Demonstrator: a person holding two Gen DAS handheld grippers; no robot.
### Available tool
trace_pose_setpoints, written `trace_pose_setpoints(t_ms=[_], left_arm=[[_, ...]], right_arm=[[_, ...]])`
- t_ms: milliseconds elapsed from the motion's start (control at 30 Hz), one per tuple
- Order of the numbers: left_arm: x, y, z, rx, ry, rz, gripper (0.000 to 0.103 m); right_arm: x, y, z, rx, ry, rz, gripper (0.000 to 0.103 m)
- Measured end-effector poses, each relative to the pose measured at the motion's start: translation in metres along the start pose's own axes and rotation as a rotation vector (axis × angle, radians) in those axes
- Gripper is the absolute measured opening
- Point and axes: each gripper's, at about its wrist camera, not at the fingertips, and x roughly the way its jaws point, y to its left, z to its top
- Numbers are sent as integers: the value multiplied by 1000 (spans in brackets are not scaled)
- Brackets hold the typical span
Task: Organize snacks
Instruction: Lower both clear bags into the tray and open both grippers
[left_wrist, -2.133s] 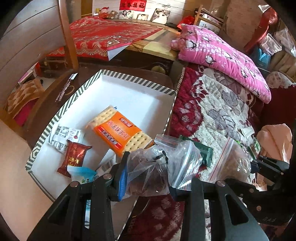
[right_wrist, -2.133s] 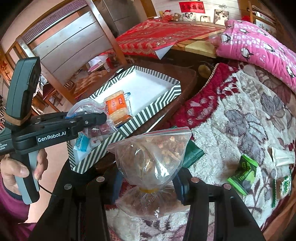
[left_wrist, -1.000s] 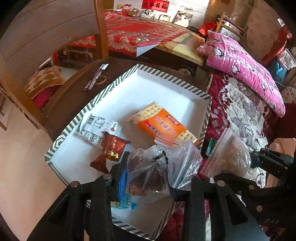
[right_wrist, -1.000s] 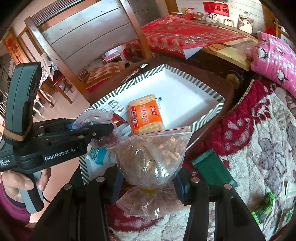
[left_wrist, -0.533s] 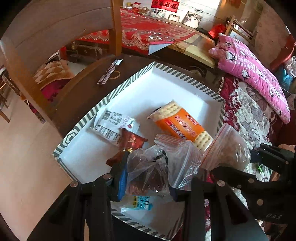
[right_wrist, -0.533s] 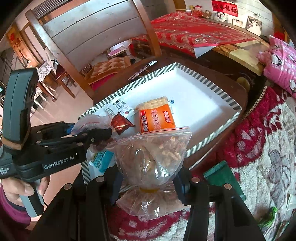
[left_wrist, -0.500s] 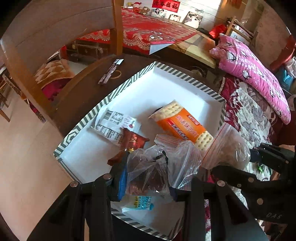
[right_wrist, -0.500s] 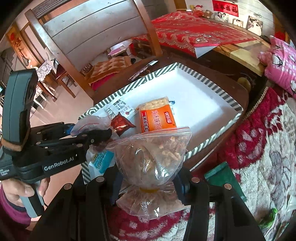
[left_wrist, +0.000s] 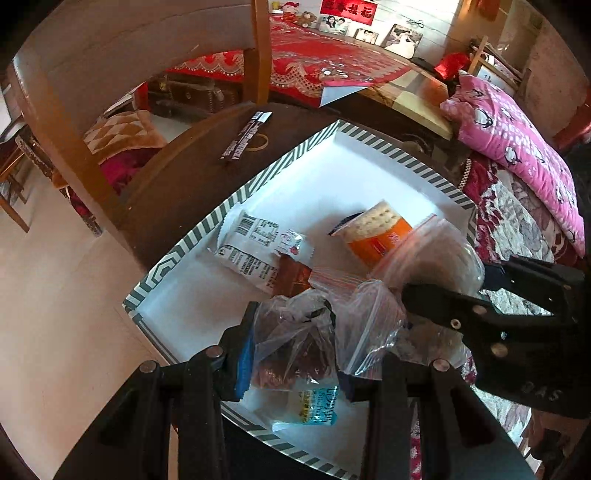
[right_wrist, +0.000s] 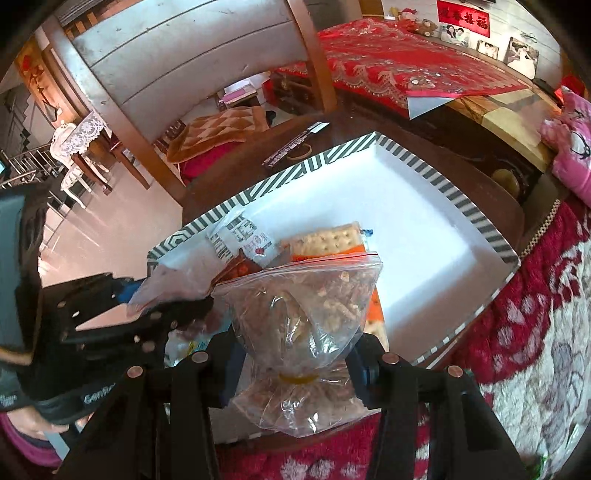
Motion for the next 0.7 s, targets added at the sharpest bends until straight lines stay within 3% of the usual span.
trace_pose_setpoints(t_ms=[700], left_arm=[[17, 9, 7, -25, 13, 41, 36]], right_arm=[[40, 7, 37, -1, 25, 3, 54]])
